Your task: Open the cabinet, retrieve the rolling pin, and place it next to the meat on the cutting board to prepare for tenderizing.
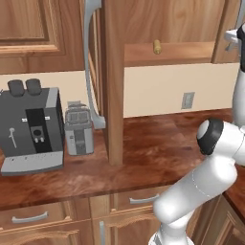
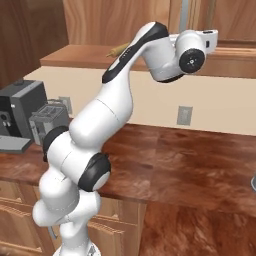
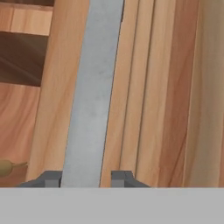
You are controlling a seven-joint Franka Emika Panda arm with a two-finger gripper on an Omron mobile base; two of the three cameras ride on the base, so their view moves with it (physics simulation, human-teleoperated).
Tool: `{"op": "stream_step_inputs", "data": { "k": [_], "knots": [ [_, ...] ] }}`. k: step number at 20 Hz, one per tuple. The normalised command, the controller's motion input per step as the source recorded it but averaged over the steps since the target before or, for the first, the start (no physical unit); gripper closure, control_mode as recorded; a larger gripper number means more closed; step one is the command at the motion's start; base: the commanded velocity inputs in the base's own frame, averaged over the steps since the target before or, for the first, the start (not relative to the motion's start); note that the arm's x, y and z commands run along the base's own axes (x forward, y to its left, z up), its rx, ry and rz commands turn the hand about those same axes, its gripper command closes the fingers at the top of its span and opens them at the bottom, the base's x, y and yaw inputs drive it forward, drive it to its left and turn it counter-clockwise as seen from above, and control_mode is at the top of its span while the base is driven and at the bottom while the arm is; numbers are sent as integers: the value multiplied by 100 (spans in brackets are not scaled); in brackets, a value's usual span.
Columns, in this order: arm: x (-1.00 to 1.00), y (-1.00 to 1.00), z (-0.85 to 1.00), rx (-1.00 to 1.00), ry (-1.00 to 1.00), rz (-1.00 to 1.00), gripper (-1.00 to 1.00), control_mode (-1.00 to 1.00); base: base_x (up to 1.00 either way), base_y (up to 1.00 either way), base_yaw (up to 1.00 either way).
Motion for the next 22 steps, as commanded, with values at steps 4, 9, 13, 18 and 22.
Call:
{"op": "stream_step_inputs", "data": {
  "k": [4,9,13,18,22],
  "knots": [
    [-53,-58,0,0,-5,0,100,-100,0,0,0],
    [-70,-48,0,0,-9,-1,100,-100,0,0,0],
    [-84,-45,0,0,-12,-5,100,-100,0,0,0],
    [-78,-49,0,0,-6,-5,100,-100,0,0,0],
    [-74,-52,0,0,0,-3,100,-100,0,0,0]
  ]
}}
